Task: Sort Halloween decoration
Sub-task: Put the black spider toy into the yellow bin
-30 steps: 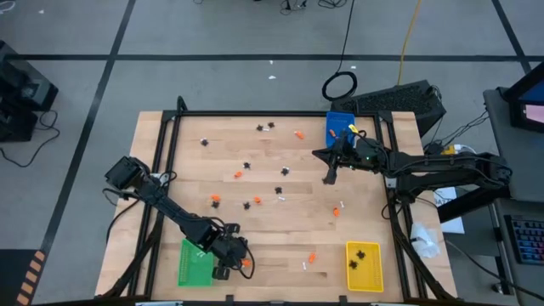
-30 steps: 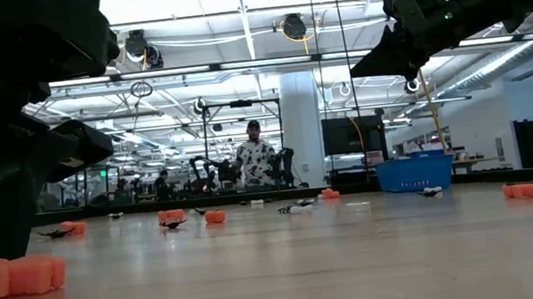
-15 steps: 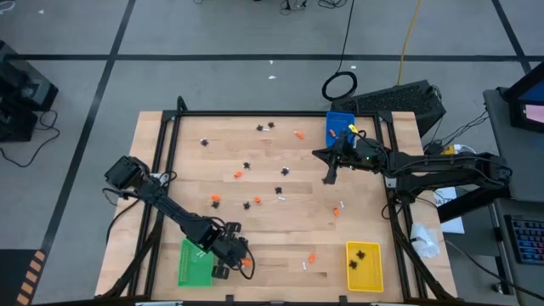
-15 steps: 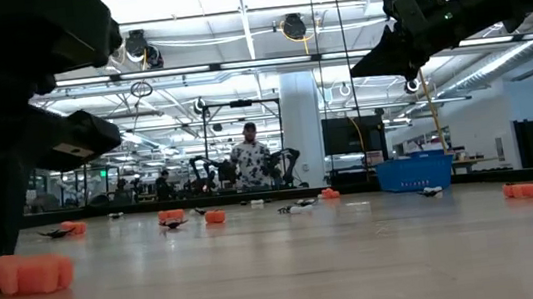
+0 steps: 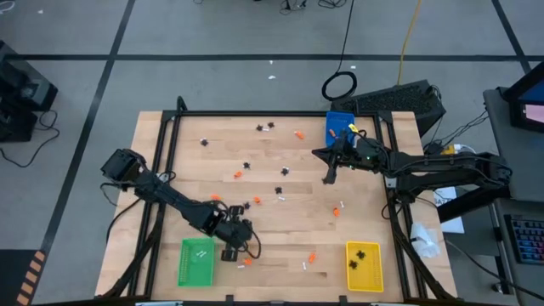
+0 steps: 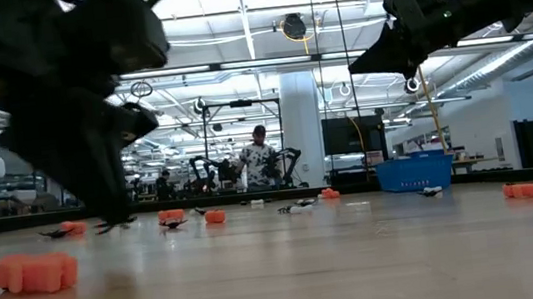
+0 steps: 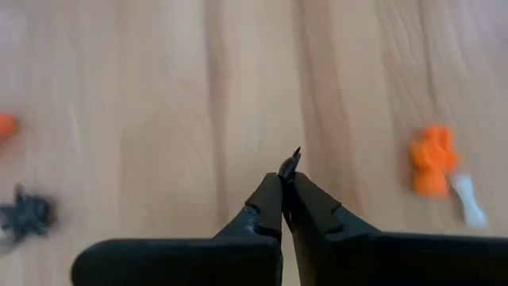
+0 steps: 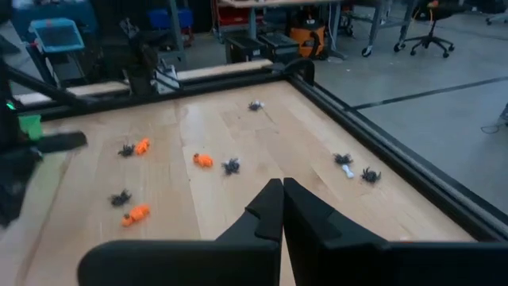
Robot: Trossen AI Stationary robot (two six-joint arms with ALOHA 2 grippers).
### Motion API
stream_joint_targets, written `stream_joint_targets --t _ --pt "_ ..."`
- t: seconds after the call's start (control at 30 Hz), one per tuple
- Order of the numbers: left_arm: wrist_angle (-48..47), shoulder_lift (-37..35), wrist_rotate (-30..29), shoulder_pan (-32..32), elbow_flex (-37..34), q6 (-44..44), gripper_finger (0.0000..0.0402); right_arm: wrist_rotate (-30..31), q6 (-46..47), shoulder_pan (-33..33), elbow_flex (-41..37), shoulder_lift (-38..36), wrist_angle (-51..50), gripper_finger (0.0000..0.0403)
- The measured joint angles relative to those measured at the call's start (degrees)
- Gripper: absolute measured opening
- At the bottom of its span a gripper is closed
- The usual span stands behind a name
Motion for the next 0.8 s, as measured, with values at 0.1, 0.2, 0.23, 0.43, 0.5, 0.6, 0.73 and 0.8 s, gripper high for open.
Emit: stream_joint_targets --t 0.1,0.2,0.23,0.43,0.5,0.6,0.73,0.8 --pt "7.1 0.0 0.6 2.3 -2.3 1.3 0.0006 -2.1 0.0 0.0 0.0 0.0 1.4 0.0000" --pt "16.8 -0.1 2.4 4.8 -4.8 2.1 0.0006 -7.2 0.0 1.8 0.0 0.3 1.8 0.0000" --pt "19.7 -0.1 2.7 5.7 -5.7 2.4 0.0006 -7.5 0.0 3.0 0.0 0.7 2.0 0.0000" --pt "37.7 -0.1 2.8 11.6 -9.7 2.2 0.0006 -0.4 0.0 12.4 0.0 4.4 4.3 0.0000" --pt "43.9 -0.1 2.9 13.2 -10.3 2.7 0.0006 1.9 0.6 15.5 0.0 6.5 7.4 0.0000" --pt "50.1 -0.2 2.9 15.3 -10.5 3.9 0.0006 4.6 2.7 19.3 0.0 9.8 13.2 0.0004" --pt "54.9 -0.2 3.0 17.0 -10.5 4.3 0.0006 9.1 3.4 23.7 1.9 13.3 15.3 0.0031" --pt "57.6 -0.2 3.0 17.4 -10.5 4.3 0.0006 12.4 4.4 25.6 3.3 14.9 15.4 0.0054"
